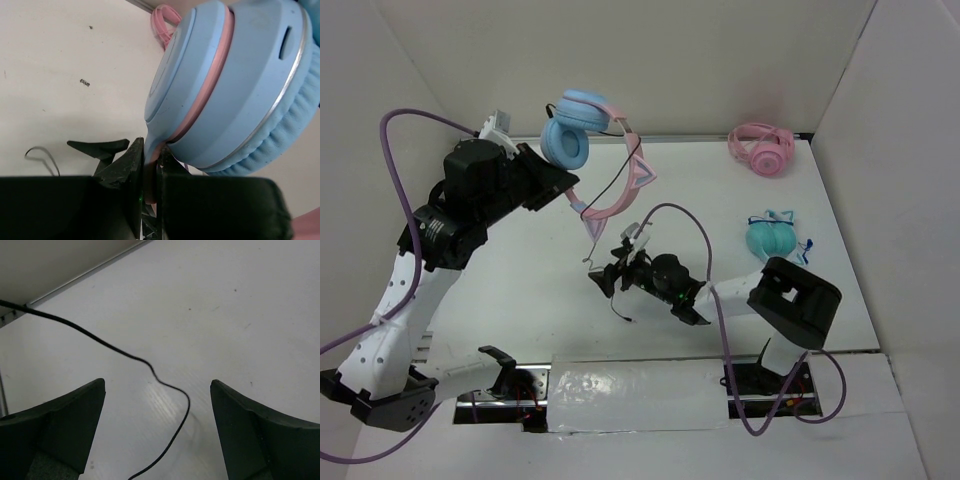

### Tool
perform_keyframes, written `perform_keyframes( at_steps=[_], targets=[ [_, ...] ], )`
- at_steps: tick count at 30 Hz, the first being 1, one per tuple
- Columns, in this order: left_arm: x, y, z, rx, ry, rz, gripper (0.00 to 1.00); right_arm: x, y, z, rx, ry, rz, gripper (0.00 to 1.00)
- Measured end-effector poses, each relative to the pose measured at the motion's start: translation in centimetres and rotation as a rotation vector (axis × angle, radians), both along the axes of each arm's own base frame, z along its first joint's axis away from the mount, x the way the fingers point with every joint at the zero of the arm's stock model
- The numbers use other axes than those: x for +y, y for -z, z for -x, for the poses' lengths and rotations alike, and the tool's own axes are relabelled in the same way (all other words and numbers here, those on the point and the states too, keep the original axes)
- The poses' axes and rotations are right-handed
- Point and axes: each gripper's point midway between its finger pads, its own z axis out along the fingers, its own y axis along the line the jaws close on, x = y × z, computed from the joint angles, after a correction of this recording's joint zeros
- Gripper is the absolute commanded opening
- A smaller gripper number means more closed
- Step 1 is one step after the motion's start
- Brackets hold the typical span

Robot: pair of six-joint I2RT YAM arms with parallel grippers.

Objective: Wrap the headphones

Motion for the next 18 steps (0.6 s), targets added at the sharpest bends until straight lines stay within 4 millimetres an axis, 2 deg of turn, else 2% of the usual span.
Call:
perform_keyframes(
  at_steps=[4,8,12,15,18],
  targets=[
    [-0.4,0.7,-0.4,0.023,0.008,-0.009,0.00,0.4,-0.9,2.2,-0.023,-0.066,0.001,0.94],
    [-0.5,0.6,-0.4,0.019,0.017,-0.006,0.00,0.7,-0.1,2.4,-0.022,-0.089,0.037,0.94],
    [-0.6,0.6,-0.3,0.018,0.022,-0.007,0.00,1.7,0.8,3.1,-0.024,-0.137,0.075,0.95],
    [-0.7,0.5,-0.2,0.015,0.031,-0.005,0.00,2.6,1.1,4.0,-0.024,-0.180,0.088,0.95],
    [-0.7,0.5,-0.2,0.008,0.041,-0.013,0.00,2.7,1.2,4.1,-0.021,-0.176,0.093,0.96]
  ],
)
